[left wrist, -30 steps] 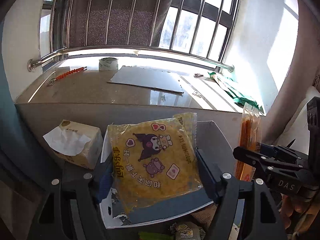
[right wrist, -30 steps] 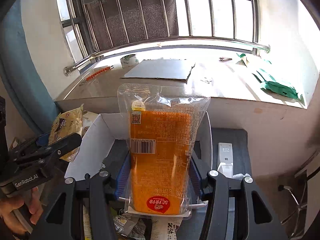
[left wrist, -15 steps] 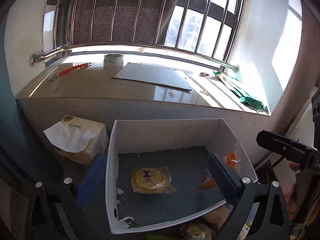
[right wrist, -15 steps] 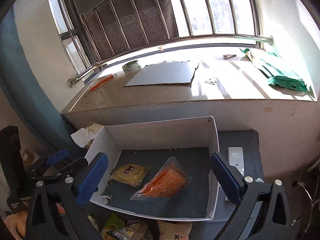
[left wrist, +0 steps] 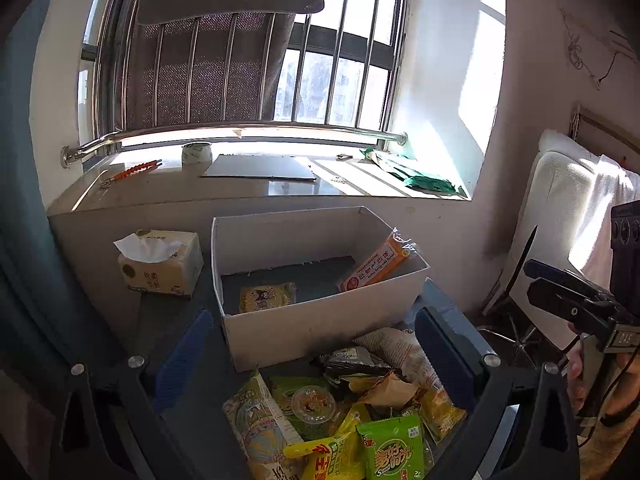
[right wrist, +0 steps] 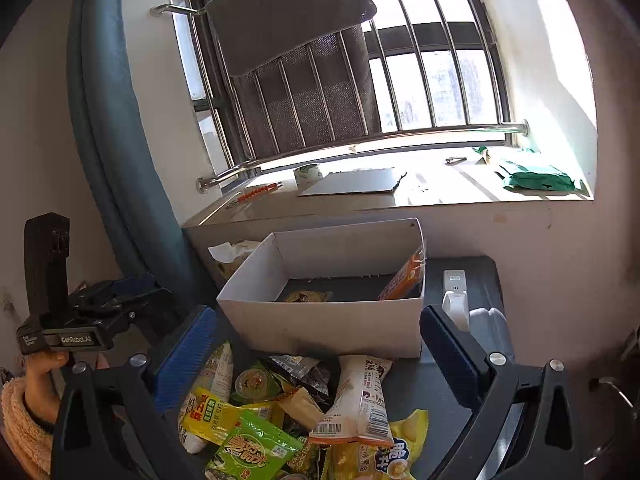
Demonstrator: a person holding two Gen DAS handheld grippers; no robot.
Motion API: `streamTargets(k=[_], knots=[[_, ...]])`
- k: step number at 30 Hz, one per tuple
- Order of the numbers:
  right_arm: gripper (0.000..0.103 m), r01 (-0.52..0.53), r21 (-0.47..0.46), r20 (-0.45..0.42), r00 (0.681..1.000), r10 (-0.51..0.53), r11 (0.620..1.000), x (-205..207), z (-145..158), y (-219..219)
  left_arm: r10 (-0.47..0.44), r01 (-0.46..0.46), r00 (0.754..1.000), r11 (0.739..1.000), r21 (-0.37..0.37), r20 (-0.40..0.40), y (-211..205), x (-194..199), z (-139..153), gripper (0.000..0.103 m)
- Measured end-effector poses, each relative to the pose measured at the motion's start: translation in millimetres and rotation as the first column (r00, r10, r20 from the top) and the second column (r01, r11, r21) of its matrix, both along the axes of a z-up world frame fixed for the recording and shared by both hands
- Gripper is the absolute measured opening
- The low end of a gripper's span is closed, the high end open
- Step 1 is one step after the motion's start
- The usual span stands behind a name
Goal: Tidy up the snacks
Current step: 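Drop the cookie packet and bread bag into the white box with both grippers, then grasp the white chip bag with the right gripper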
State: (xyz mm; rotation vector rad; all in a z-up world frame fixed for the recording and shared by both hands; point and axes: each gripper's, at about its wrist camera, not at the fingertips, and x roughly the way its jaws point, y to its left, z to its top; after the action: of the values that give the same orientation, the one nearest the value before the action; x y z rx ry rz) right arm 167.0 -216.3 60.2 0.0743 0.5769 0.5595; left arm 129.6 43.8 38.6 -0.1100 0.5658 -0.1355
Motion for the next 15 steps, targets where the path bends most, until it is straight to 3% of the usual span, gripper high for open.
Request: streamTargets(k=[7,12,15], knots=[[0.103,0.05,-0.007,-0.141,0.989,-0.05,0.999,-69,-65,-14,0.029,-0.036,0.996,0.996,-0.081,-0.09,-7,-57,-50,0.103],[0.103,0.035,-0.036,-0.191,0.981,-0.041,0.999,-77,-80,-17,0.026,-0.043,0.991,0.991,-0.124,-0.133,-6,-85,-73,0.103],[0.103,0.036,-0.038,-0.219,0.975,-0.043,0.999,-61,-81,-14,0.03,-0.053,0.989,0.987,-0.149,-0.148,-2,-94,-80,0.103]])
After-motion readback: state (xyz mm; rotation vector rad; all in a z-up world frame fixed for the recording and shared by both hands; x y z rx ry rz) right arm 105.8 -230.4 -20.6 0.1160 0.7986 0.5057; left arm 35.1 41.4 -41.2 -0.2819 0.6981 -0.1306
